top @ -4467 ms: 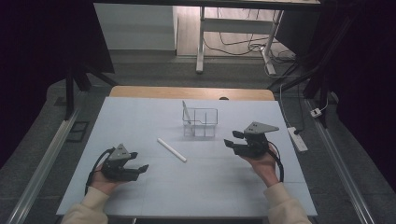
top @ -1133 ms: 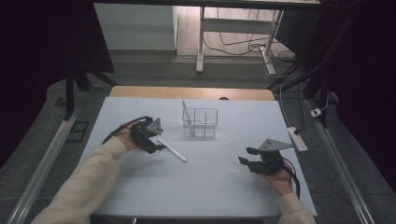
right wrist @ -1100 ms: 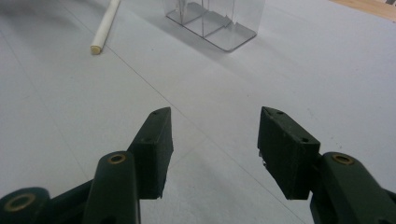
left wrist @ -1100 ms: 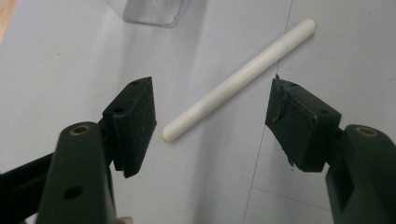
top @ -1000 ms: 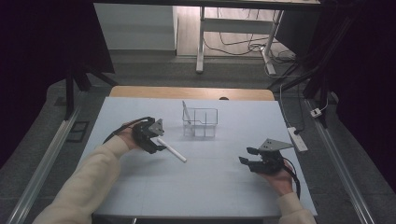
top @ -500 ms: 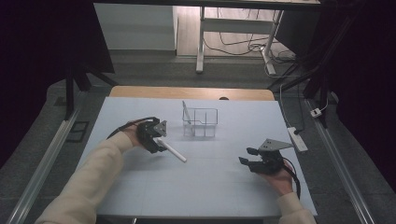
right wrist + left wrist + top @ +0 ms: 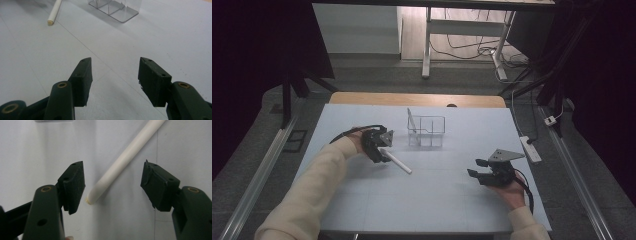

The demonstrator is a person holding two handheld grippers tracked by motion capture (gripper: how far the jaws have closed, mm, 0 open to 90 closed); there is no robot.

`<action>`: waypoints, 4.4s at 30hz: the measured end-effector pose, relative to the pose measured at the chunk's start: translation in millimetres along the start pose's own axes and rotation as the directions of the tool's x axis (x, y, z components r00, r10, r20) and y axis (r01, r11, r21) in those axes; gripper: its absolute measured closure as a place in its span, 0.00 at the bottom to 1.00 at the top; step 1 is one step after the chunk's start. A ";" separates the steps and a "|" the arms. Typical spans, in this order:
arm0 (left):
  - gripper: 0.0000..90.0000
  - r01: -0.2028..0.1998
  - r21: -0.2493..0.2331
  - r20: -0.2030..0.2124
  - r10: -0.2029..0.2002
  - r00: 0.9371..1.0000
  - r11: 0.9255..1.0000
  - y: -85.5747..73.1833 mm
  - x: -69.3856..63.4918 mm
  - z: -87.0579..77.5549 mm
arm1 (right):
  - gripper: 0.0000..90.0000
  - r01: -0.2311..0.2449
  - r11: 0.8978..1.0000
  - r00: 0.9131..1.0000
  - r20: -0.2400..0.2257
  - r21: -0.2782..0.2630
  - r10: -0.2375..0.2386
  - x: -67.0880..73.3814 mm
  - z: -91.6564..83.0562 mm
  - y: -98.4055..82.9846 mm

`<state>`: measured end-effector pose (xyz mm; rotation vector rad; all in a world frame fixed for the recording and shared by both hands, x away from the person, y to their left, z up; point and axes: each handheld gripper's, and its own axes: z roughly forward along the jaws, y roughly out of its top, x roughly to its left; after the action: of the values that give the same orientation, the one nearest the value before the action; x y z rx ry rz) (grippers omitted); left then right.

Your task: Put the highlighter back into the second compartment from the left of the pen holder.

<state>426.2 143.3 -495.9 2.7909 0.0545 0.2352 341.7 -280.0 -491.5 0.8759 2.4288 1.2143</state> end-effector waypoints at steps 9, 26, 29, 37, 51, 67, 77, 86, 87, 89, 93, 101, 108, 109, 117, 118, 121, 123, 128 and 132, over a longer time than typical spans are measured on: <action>0.44 -0.017 0.009 0.032 0.017 0.999 1.000 -1.6 6.2 9.2 | 0.50 0.001 1.000 1.000 0.001 0.007 -0.001 -0.4 0.1 -0.3; 0.84 -0.115 0.019 0.177 0.110 0.978 0.993 2.1 15.9 15.6 | 0.50 -0.006 1.000 1.000 0.010 0.009 0.006 -2.3 -1.2 -1.3; 0.87 -0.127 0.025 0.168 0.121 0.978 0.992 3.2 14.5 15.3 | 0.50 -0.004 1.000 1.000 0.010 0.007 0.004 -2.1 -1.4 -1.1; 0.88 -0.102 0.032 0.148 0.096 0.984 0.994 3.8 10.1 13.2 | 0.50 -0.007 1.000 1.000 0.005 0.002 0.007 -2.4 -2.3 -1.0; 0.88 -0.024 -0.067 0.062 0.028 0.998 0.997 -4.4 -17.7 -14.8 | 0.50 -0.009 1.000 1.000 0.002 -0.014 0.009 -1.8 -2.8 -0.4; 0.88 0.151 -0.187 -0.037 -0.161 0.986 0.971 -14.2 -48.3 -23.7 | 0.50 -0.010 1.000 1.000 0.003 -0.023 0.010 -2.1 -4.0 -0.1; 0.88 0.250 -0.282 -0.075 -0.281 0.957 0.926 -16.5 -63.2 -30.0 | 0.49 -0.013 1.000 1.000 0.008 -0.022 0.013 -1.9 -3.3 -0.2; 0.88 0.335 -0.345 -0.094 -0.387 0.917 0.877 -15.9 -77.9 -35.3 | 0.49 -0.015 0.999 1.000 0.014 -0.030 0.016 -1.4 -3.0 -0.1; 0.88 0.339 -0.352 -0.097 -0.394 0.914 0.873 -15.4 -79.3 -35.4 | 0.49 -0.016 0.999 1.000 0.013 -0.030 0.016 -1.4 -2.9 -0.1; 0.88 0.342 -0.358 -0.101 -0.400 0.911 0.869 -14.7 -81.3 -36.1 | 0.49 -0.016 0.999 1.000 0.013 -0.030 0.016 -1.2 -2.8 -0.2; 0.88 0.351 -0.391 -0.103 -0.420 0.902 0.851 -13.6 -85.3 -37.0 | 0.48 -0.021 0.999 1.000 0.014 -0.042 0.022 -0.5 -2.5 -0.2; 0.88 0.368 -0.423 -0.113 -0.451 0.885 0.828 -15.3 -90.2 -34.0 | 0.47 -0.023 0.998 0.999 0.020 -0.054 0.024 0.4 -0.8 -0.2; 0.88 0.370 -0.466 -0.107 -0.466 0.878 0.804 -12.8 -94.2 -35.5 | 0.46 -0.034 0.996 0.999 0.016 -0.087 0.035 1.6 -2.4 1.6; 0.88 0.369 -0.469 -0.106 -0.466 0.879 0.803 -12.0 -94.4 -35.5 | 0.46 -0.034 0.996 0.999 0.016 -0.088 0.035 1.8 -2.8 2.0; 0.88 0.362 -0.483 -0.099 -0.460 0.882 0.797 -7.5 -93.8 -33.7 | 0.45 -0.036 0.994 0.999 -0.010 -0.104 0.035 5.9 1.8 4.6; 0.88 0.364 -0.490 -0.095 -0.463 0.881 0.792 -7.5 -93.4 -34.5 | 0.45 -0.033 0.994 0.999 -0.013 -0.102 0.031 6.5 2.2 5.5; 0.88 0.362 -0.508 -0.089 -0.465 0.881 0.782 -7.3 -93.2 -37.2 | 0.45 -0.035 0.993 0.999 -0.024 -0.116 0.033 8.8 4.1 8.3; 0.88 0.366 -0.525 -0.081 -0.473 0.877 0.769 -7.4 -93.1 -39.9 | 0.45 -0.041 0.991 0.999 -0.029 -0.127 0.038 10.0 4.7 9.9; 0.88 0.360 -0.537 -0.087 -0.474 0.876 0.763 -1.5 -95.0 -39.7 | 0.45 -0.041 0.989 0.998 -0.047 -0.141 0.035 13.9 8.5 15.7; 0.88 0.353 -0.540 -0.083 -0.466 0.881 0.764 4.2 -96.4 -35.6 | 0.44 -0.049 0.986 0.998 -0.054 -0.159 0.041 17.7 11.1 20.4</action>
<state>325.2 144.8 -476.5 2.1380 0.5717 0.3737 341.5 -252.5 -481.7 0.8664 2.3220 1.4419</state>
